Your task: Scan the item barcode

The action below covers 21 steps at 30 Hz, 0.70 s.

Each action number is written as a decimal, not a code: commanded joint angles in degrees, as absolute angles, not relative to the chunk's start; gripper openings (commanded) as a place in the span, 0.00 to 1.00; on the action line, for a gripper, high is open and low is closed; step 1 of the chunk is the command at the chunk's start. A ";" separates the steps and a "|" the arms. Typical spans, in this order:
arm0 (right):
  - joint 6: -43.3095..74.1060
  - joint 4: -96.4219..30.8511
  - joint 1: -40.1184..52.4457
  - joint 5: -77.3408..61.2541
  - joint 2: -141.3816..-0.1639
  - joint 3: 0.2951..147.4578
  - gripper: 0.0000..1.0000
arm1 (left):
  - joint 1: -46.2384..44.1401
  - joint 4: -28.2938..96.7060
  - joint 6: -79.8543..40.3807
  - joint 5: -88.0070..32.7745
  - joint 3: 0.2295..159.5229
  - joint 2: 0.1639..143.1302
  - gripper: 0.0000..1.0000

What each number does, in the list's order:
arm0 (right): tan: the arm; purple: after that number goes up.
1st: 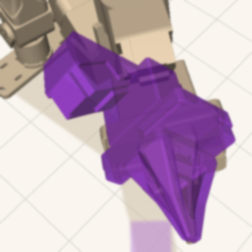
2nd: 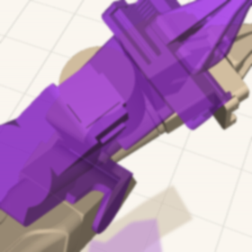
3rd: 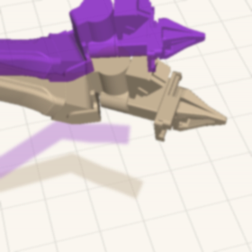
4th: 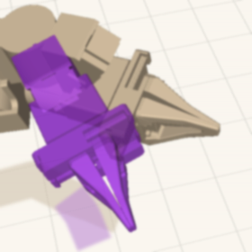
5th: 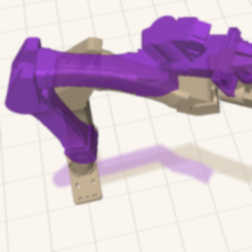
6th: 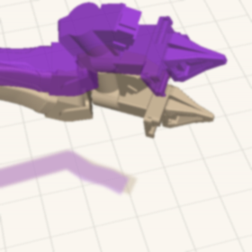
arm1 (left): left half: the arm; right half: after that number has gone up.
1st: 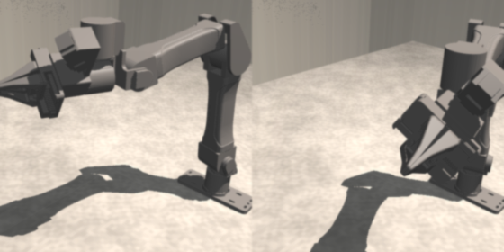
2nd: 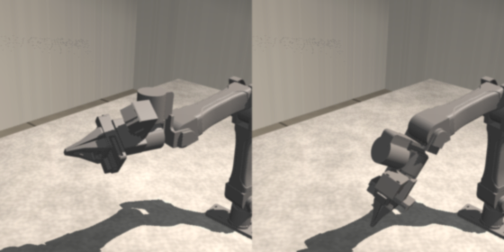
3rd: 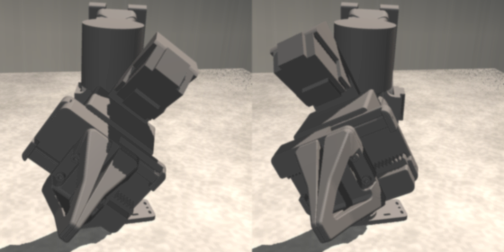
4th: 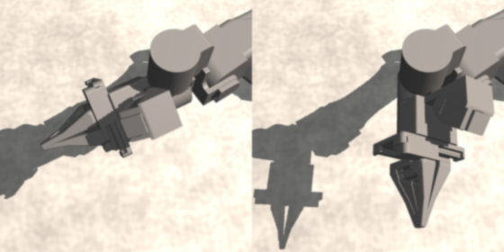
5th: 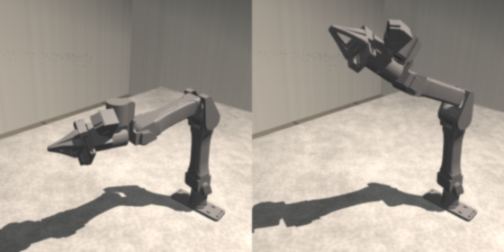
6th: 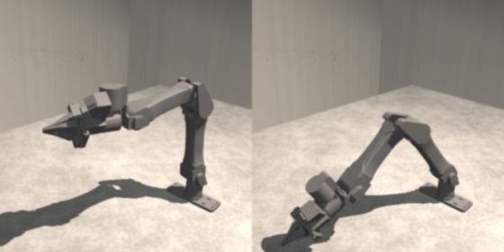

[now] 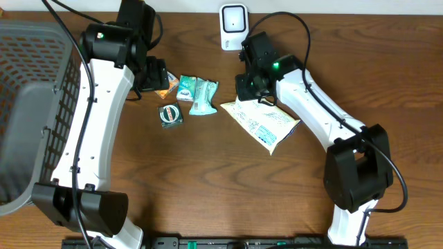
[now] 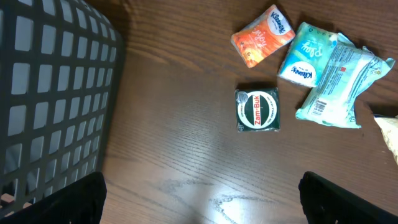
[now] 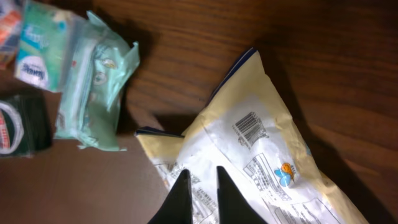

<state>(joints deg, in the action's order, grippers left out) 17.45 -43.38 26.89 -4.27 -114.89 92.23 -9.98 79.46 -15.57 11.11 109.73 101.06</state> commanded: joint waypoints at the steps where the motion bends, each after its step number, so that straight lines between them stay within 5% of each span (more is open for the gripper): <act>1: 19.57 -39.81 28.21 0.82 -115.52 86.50 0.10 | -9.96 79.66 -15.03 12.08 109.71 101.47 0.98; 12: 24.38 -18.98 28.58 -1.87 -115.42 72.25 0.11 | -9.96 79.66 -15.05 12.08 109.71 101.47 0.98; 21: 17.61 -44.86 25.63 -1.85 -114.54 91.83 0.11 | -9.96 79.66 -15.05 12.08 109.71 101.47 0.98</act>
